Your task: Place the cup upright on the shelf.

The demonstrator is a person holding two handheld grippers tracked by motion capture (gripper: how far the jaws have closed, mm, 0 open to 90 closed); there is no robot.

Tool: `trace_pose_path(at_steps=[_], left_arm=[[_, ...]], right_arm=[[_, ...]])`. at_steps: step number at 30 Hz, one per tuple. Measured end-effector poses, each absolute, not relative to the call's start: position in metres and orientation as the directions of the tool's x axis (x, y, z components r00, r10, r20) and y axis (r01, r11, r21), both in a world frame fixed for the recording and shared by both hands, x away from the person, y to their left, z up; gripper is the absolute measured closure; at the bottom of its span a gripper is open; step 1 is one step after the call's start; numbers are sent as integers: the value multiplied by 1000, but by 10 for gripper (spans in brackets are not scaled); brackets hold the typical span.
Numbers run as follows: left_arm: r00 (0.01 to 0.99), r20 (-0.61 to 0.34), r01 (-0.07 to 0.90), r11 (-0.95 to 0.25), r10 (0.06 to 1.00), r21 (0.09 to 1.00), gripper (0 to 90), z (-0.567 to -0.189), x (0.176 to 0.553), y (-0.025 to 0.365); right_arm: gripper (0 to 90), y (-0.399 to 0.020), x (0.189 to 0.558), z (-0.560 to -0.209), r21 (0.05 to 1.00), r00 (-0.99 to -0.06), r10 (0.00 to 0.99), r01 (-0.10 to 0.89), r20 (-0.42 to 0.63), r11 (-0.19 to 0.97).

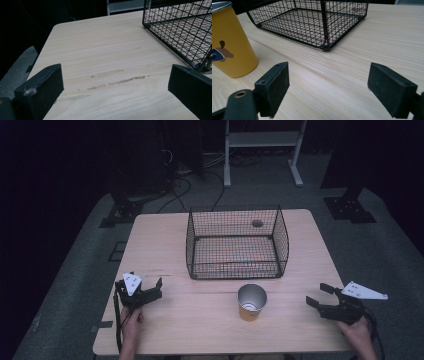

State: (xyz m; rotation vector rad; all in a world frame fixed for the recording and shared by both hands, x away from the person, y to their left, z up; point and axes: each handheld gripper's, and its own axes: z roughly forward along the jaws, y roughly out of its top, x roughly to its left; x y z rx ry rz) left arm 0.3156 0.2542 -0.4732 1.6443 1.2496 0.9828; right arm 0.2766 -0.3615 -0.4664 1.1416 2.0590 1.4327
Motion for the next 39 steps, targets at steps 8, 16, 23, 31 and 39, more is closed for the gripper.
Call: trace_pose_path(at_steps=[8, 16, 23, 31, 39], left_arm=[[201, 103, 324, -166, 974, 931, 0, -473, 315, 254], [202, 106, 320, -168, 974, 933, 0, -474, 315, 253], [203, 109, 321, -171, 973, 932, 0, -474, 315, 253], [203, 110, 322, -172, 973, 931, 0, -474, 315, 253], [199, 106, 324, -167, 974, 931, 0, -473, 315, 254]], right_arm=[[161, -358, 277, -465, 904, -598, 791, 398, 129, 154], [151, -347, 276, -452, 917, -621, 776, 363, 106, 166], [142, -338, 278, -449, 916, -645, 756, 362, 110, 175], [130, -331, 276, -449, 913, -659, 745, 361, 106, 190], [130, -329, 270, -446, 913, -671, 734, 358, 106, 195]])
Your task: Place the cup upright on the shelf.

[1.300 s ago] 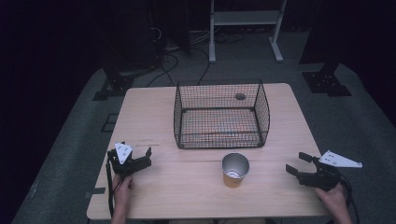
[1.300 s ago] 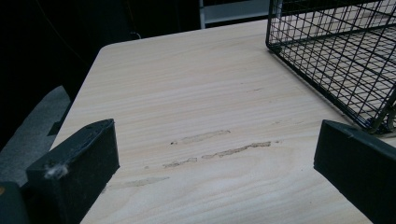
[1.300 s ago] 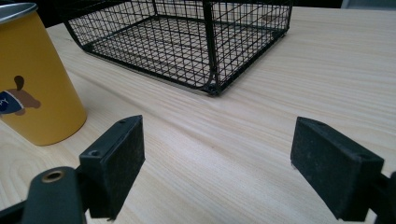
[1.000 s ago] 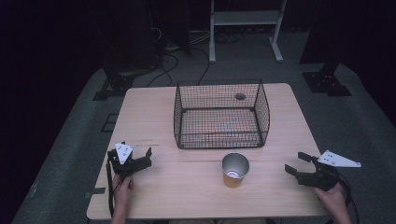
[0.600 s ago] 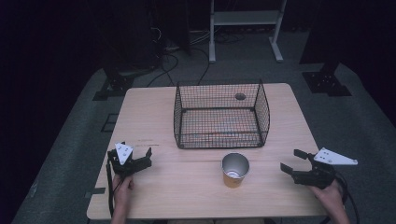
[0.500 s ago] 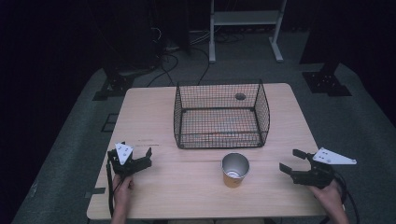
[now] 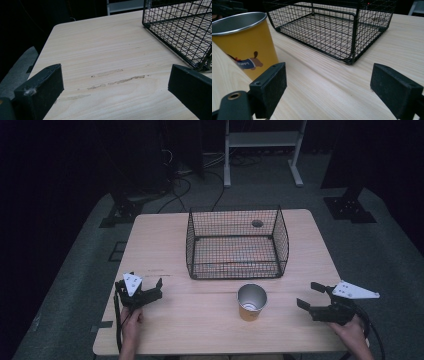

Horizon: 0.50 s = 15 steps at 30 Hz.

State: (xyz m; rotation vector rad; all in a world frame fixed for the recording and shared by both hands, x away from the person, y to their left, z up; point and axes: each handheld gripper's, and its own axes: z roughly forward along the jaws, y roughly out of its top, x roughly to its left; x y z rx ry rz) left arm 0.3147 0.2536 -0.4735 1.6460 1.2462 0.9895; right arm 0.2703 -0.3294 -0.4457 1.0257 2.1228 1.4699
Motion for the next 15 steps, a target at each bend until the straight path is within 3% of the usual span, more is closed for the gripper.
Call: trace_pose_path(at_steps=[15], left_arm=[[200, 107, 324, -168, 974, 931, 0, -473, 315, 253]], right_arm=[[95, -312, 263, -437, 905, -705, 706, 339, 63, 258]])
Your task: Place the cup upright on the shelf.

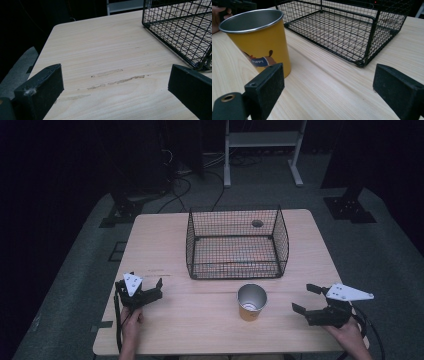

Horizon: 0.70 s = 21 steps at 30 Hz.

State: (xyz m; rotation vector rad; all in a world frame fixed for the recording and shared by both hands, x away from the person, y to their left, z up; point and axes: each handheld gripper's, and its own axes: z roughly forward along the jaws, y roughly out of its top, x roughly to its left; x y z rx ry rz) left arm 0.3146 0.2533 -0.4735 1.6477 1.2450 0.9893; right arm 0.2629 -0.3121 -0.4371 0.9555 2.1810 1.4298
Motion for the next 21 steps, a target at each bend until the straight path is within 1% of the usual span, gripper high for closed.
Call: trace_pose_path(at_steps=[7, 21], left_arm=[[200, 109, 323, -171, 974, 931, 0, -474, 315, 253], [200, 108, 322, -170, 974, 932, 0, -474, 314, 253]], right_arm=[[95, -300, 260, -434, 898, -734, 679, 319, 33, 302], [95, -282, 256, -428, 896, -770, 638, 300, 25, 328]])
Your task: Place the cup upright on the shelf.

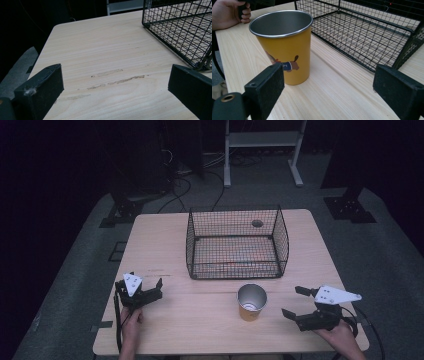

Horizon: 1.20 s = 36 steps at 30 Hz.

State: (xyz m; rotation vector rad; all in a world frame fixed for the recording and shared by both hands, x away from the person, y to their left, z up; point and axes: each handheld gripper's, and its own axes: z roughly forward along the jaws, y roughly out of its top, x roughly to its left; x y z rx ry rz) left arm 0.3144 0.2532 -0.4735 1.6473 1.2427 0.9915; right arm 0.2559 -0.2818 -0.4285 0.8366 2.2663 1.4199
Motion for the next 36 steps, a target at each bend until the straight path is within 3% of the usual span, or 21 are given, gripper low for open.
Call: trace_pose_path(at_steps=[36], left_arm=[[199, 107, 321, -168, 974, 932, 0, -473, 314, 253]], right_arm=[[21, -226, 257, -433, 858, -848, 527, 305, 49, 413]])
